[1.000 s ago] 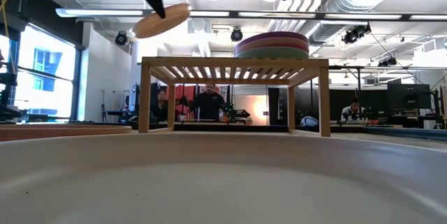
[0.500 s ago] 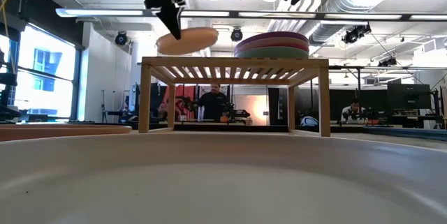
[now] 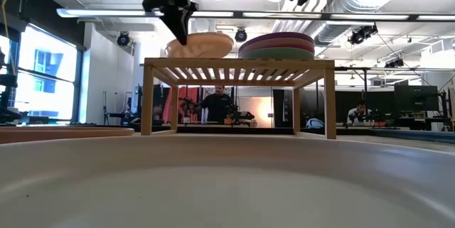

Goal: Place and stack plates onto a shelf
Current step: Put the white plate on the shelf, then stack the gray plate on top of the white plate on the shelf

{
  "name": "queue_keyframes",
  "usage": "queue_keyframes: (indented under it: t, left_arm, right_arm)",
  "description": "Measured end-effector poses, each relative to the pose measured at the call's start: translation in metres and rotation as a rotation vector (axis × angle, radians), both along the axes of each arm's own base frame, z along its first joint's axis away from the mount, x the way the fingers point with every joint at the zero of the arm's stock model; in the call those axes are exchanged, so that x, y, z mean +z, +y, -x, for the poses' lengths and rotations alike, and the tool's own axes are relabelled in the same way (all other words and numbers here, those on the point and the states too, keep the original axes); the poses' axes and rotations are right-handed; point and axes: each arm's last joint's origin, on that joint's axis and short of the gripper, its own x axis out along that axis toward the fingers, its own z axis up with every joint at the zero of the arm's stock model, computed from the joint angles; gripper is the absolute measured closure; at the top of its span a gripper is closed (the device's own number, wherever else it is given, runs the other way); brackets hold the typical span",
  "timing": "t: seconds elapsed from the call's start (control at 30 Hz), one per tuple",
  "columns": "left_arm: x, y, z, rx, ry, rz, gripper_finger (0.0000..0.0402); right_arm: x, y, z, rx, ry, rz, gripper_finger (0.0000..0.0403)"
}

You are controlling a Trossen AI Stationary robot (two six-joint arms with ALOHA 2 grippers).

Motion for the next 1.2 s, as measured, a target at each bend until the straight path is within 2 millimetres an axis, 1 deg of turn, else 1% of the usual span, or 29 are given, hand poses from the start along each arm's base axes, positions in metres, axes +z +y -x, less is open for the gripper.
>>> queue_keyframes:
  t: [0.1,0.23,0.5,0.73,0.87,1.2]
  left_arm:
    - [-0.002,-0.001,0.002,-0.022,0.031,0.018,0.0401]
    - [-0.01,-0.002,0.0,-0.017,0.091,0.042,0.0401]
    - [-0.022,0.0,-0.009,-0.019,0.128,0.053,0.0401]
    - [-0.023,0.001,-0.01,-0.017,0.124,0.044,0.04]
    - [-0.023,0.002,-0.01,-0.006,0.134,0.015,0.0388]
    - [-0.023,0.001,-0.01,-0.016,0.132,0.03,0.0349]
  right_arm:
    - [0.0,0.0,0.0,-0.015,-0.008,-0.008,0.0288]
    - [0.0,0.0,0.0,-0.016,-0.009,-0.008,0.0288]
    - [0.0,0.0,0.0,-0.015,-0.009,-0.008,0.0288]
    - [0.0,0.0,0.0,-0.014,-0.009,-0.009,0.0288]
    - [0.0,0.0,0.0,-0.009,-0.006,-0.006,0.0288]
    - [0.0,0.0,0.0,-0.005,-0.004,-0.005,0.0288]
